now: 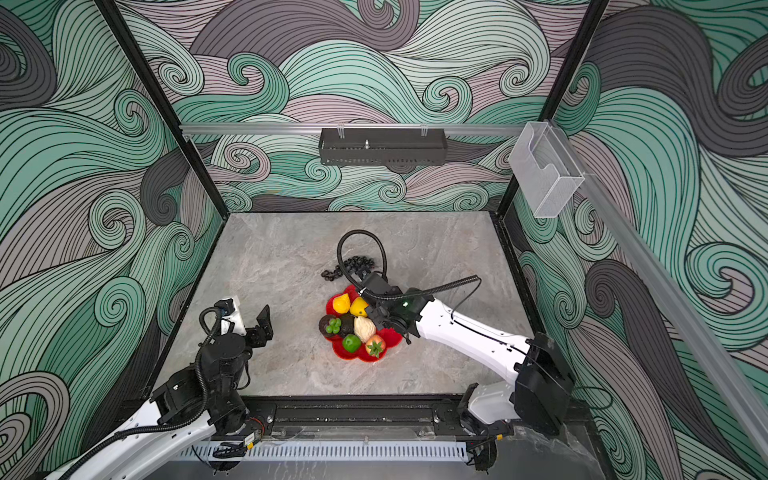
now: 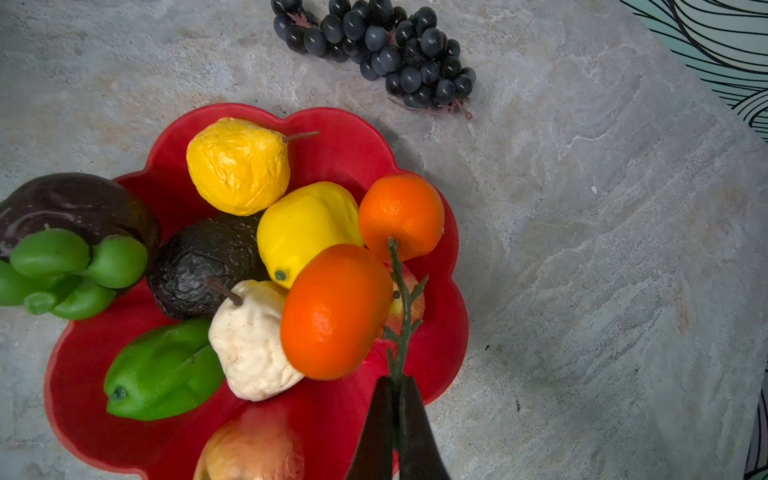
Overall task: Place and organize the fake fruits in the fruit bowl
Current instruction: 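Lower the oranges into the bowl edge nearest the robot with the right gripper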
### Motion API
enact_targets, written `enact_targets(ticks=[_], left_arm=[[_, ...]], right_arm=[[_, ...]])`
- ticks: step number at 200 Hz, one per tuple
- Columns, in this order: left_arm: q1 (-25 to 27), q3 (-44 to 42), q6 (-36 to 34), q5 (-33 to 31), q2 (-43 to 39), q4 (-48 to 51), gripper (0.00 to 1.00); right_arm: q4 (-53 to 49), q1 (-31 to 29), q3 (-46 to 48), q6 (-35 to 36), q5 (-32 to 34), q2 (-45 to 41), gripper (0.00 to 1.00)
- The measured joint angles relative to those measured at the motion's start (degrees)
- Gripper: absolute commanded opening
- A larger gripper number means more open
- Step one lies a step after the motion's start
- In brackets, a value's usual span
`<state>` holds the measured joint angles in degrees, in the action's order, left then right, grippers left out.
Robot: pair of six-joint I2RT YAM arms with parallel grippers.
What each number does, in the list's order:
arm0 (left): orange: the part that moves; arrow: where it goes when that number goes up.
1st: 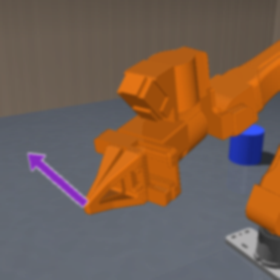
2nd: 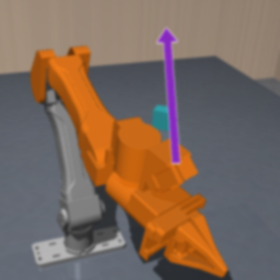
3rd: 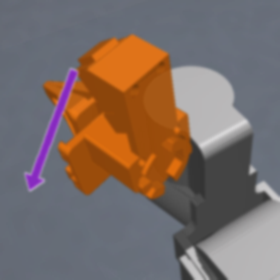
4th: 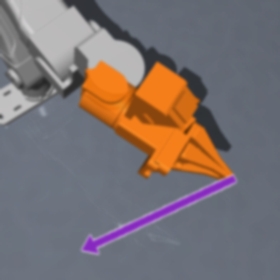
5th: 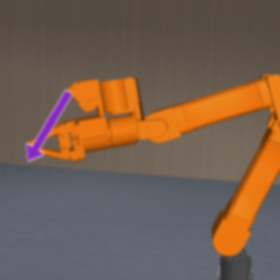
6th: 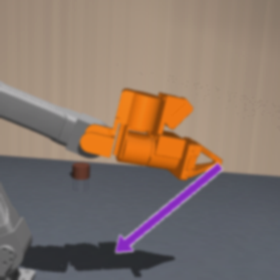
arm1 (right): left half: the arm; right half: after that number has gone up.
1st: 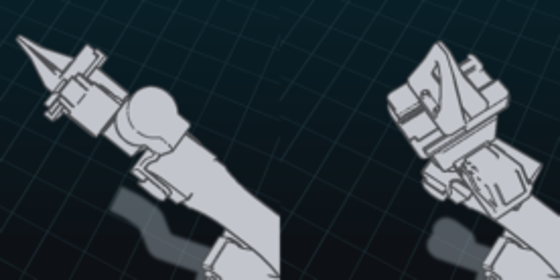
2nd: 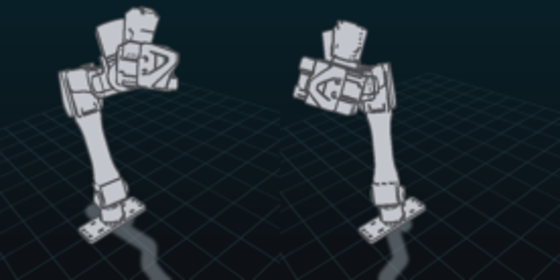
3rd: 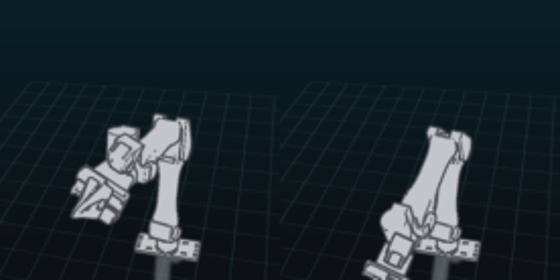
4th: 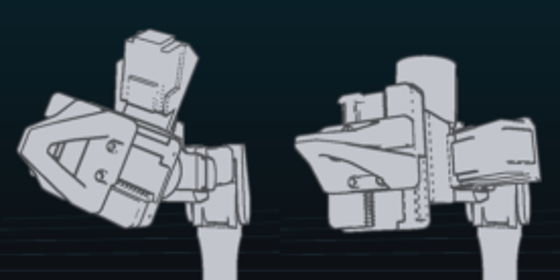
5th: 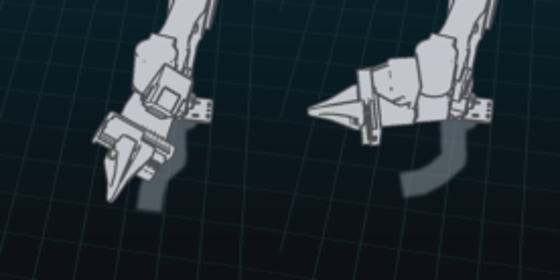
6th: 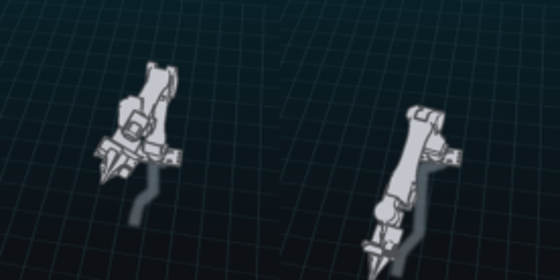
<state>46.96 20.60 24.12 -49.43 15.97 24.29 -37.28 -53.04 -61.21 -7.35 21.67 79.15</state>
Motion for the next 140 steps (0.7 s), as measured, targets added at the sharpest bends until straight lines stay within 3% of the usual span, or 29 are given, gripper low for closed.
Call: enact_targets(ticks=[76,140], left_arm=[[0.0,-0.1,-1.5,-0.1,1.2,-1.2,0.82],[0.0,-0.1,-1.7,-0.1,1.2,-1.4,0.82]], right_arm=[[-7.6,-1.9,6.0,-5.4,4.0,-10.6,0.0],[-9.0,-6.4,10.2,-8.8,5.5,-9.2,0.0]])
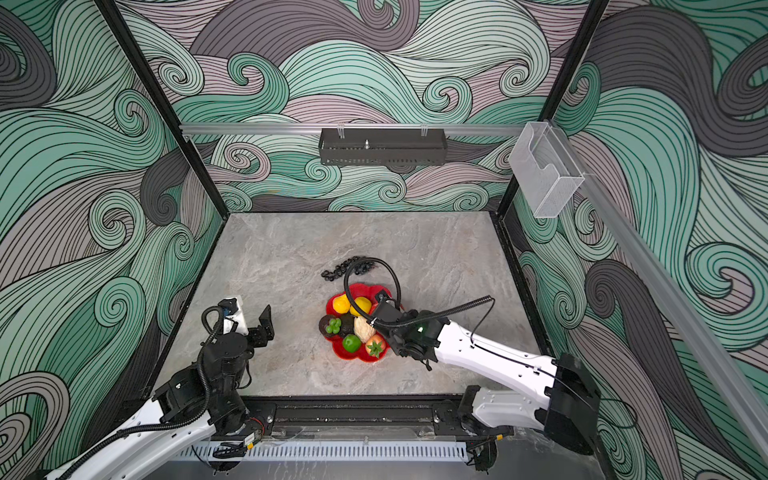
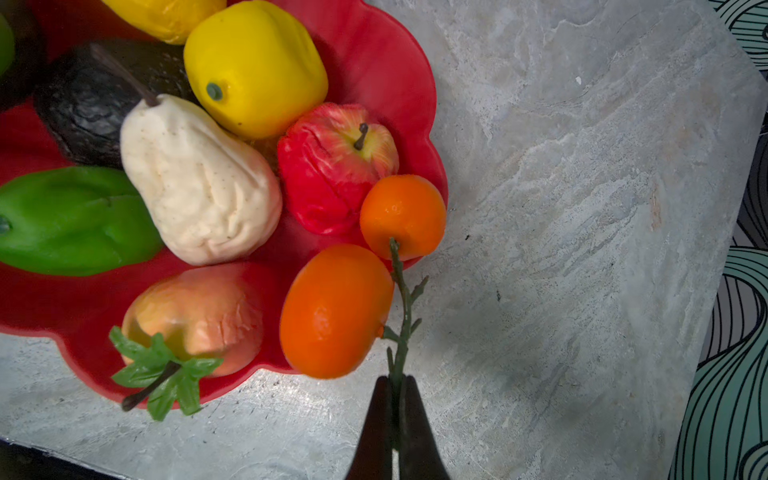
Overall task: Place and organize the fake fruits in the fruit bowl
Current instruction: 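Lower the oranges into the bowl edge nearest the robot with the right gripper, then open the right gripper and move it toward the dark grapes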
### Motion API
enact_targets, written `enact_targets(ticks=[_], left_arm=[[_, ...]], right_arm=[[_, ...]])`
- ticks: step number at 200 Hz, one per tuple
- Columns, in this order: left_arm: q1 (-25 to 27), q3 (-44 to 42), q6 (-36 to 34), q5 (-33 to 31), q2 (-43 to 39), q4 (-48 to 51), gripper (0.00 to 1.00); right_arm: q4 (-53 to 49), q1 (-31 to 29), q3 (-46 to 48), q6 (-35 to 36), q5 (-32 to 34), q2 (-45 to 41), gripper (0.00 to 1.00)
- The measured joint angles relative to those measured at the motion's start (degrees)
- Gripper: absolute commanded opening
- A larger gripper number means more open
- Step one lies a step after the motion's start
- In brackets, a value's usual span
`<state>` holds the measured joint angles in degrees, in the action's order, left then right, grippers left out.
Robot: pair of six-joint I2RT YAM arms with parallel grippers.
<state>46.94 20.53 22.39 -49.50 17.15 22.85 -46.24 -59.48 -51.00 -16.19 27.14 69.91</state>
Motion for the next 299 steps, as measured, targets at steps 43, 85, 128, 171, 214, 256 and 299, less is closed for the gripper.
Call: enact_targets(ticks=[43,85,128,171,214,256,299], left_arm=[[0.0,0.0,-0.2,0.0,0.0,-0.2,0.83],[0.0,0.0,-0.4,0.0,0.0,-0.2,0.83],[0.0,0.0,-0.5,0.0,0.0,-0.2,0.83],[0.0,0.0,-0.6,0.0,0.0,-0.2,0.83],[0.0,0.0,-0.6,-0.3,0.0,-0.2,0.83],[0.0,0.0,-0.6,-0.2,0.7,-0.7,0.83],[0.0,0.0,-0.6,-0.2,1.1,-0.9,0.83]], right_arm=[[-0.3,-2.2,0.3,-1.9,1.9,1.4,0.0],[-1.1,-4.1,0.9,-3.1,2.9,1.6,0.01],[-1.5,-5.0,1.0,-4.3,2.9,3.5,0.1],[-1.8,-5.0,1.2,-5.6,2.4,4.7,0.17],[-2.0,-5.0,1.2,-5.8,2.1,3.6,0.23],[-2.0,-5.0,1.2,-6.4,1.2,1.1,0.29],[-1.5,-5.0,1.2,-7.0,-0.4,1.1,0.39]])
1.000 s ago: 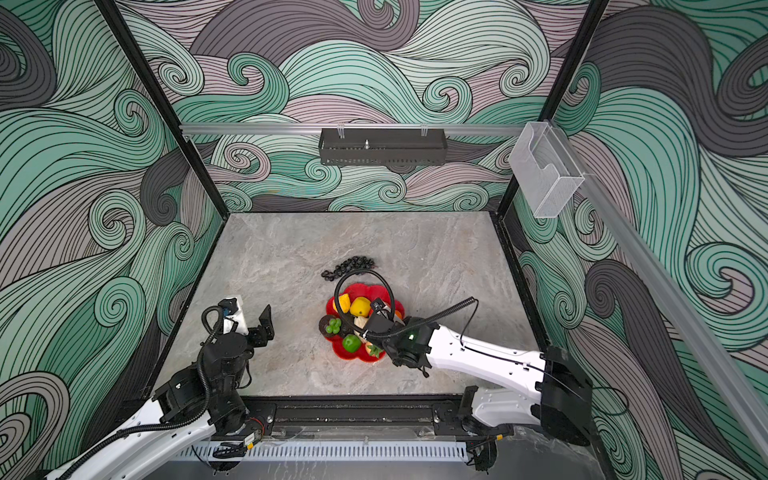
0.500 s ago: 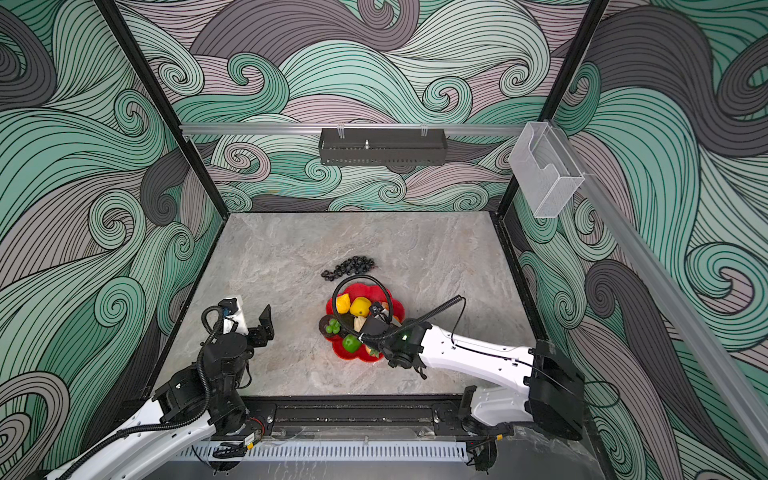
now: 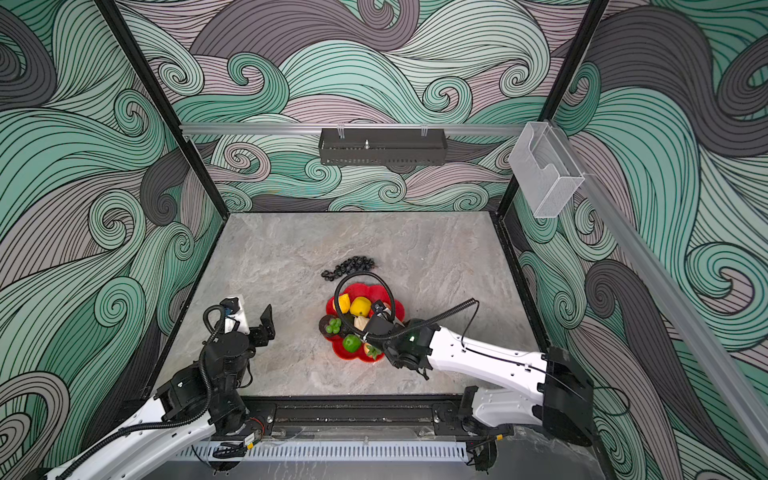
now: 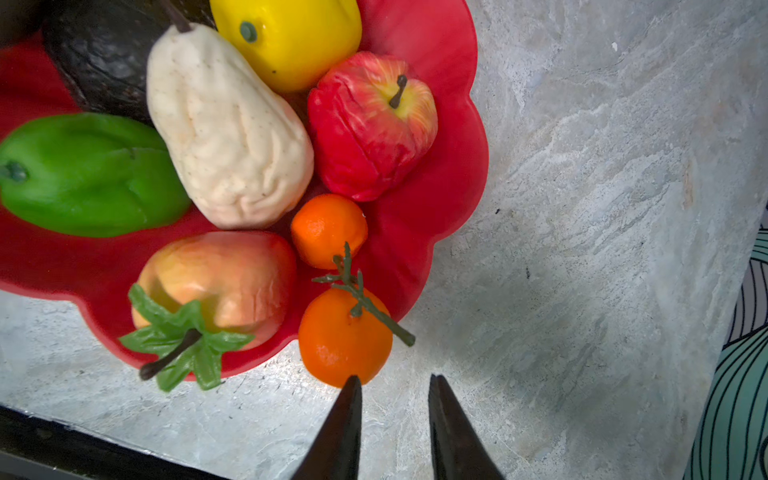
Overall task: Place and organize the fake fruits in the fruit bowl
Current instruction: 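Open the right gripper and move it toward the dark grapes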
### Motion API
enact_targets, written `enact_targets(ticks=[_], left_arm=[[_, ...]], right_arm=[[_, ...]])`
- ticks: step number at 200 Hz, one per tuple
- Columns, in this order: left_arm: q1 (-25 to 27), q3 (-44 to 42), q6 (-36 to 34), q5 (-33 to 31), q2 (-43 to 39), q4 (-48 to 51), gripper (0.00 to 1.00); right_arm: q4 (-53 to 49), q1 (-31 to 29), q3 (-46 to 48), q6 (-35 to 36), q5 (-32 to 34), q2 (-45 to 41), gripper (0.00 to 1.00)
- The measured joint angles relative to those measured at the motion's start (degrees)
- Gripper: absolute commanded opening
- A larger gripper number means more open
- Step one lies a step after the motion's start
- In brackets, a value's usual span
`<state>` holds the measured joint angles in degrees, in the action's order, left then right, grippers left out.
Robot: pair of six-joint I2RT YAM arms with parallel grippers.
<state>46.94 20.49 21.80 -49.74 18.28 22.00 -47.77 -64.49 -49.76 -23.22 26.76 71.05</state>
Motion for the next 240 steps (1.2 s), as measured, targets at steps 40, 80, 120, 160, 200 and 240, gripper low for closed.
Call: enact_targets(ticks=[40,80,120,160,200,240], left_arm=[[-0.2,0.0,0.0,0.3,1.3,-0.9,0.83],[-1.5,1.2,0.4,4.6,8.5,-2.5,0.83],[-6.2,12.4,1.2,14.1,26.1,-4.2,0.83],[-12.3,24.8,2.7,27.0,45.3,-4.6,0.83],[-14.3,28.2,3.1,33.2,51.6,-3.1,0.84],[-15.1,23.5,2.5,33.2,48.9,-3.8,0.88]], right_arm=[[-1.0,0.0,-0.6,-0.2,-0.2,-2.7,0.53],[-1.9,0.9,-2.4,0.2,0.7,-11.6,0.66],[1.7,2.8,0.3,0.4,2.8,-24.5,0.79],[7.6,9.4,7.6,0.0,0.0,-33.7,0.81],[14.4,26.6,7.1,-2.2,-16.3,-24.2,0.81],[25.3,38.7,4.8,-6.5,-33.4,-7.3,0.78]])
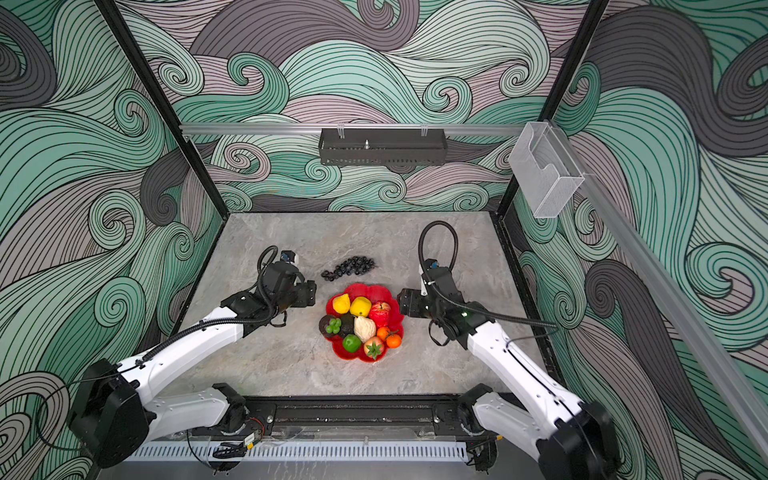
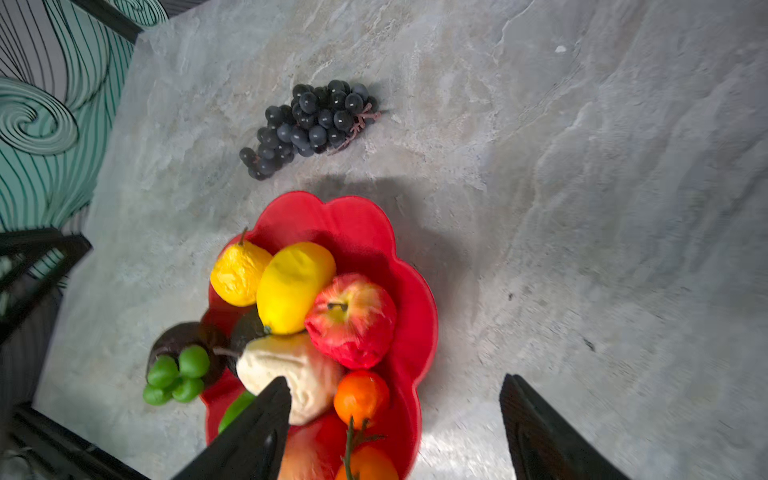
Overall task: Place and organize the fake fruits in the fruit bowl
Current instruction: 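Open the right gripper and move it toward the dark grapes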
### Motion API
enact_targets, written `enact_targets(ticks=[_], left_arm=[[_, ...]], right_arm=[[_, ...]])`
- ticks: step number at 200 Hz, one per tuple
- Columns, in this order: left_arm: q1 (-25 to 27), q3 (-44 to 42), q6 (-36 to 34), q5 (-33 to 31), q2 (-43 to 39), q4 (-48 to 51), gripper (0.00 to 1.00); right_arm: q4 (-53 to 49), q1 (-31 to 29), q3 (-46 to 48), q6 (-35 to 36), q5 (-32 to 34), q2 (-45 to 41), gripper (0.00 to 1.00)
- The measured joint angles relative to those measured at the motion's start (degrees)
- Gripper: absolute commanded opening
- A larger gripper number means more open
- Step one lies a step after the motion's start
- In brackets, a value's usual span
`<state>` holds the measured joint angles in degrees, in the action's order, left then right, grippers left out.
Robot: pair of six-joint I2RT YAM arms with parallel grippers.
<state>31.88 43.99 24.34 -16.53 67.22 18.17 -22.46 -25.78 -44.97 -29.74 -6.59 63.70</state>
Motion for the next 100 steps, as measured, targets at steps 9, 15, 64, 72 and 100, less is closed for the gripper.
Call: enact_targets(ticks=[9,15,64,72,100], left_arm=[[0.0,-2.7,-0.3,-0.2,-1.7,-0.7,0.89],[0.0,-4.6,-0.7,-0.3,-3.0,-1.5,0.89],[-0.2,-13.1,-3.1,-2.6,-10.8,-6.6,0.92],[-0.3,-13.4,-3.3,-3.1,-11.9,-7.3,0.92],[-0.3,-13.4,-3.7,-4.7,-13.2,-9.3,0.92]], right_arm=[[2.6,1.8,-1.1,-1.2,-2.9,3.7,0.75],[4.1,2.7,-1.9,-2.0,-4.5,6.4,0.72],[14.0,5.2,-10.7,-6.7,-12.1,26.1,0.62],[15.4,5.3,-12.3,-7.0,-12.9,29.2,0.6],[19.2,6.5,-18.0,-8.5,-16.9,39.0,0.51]])
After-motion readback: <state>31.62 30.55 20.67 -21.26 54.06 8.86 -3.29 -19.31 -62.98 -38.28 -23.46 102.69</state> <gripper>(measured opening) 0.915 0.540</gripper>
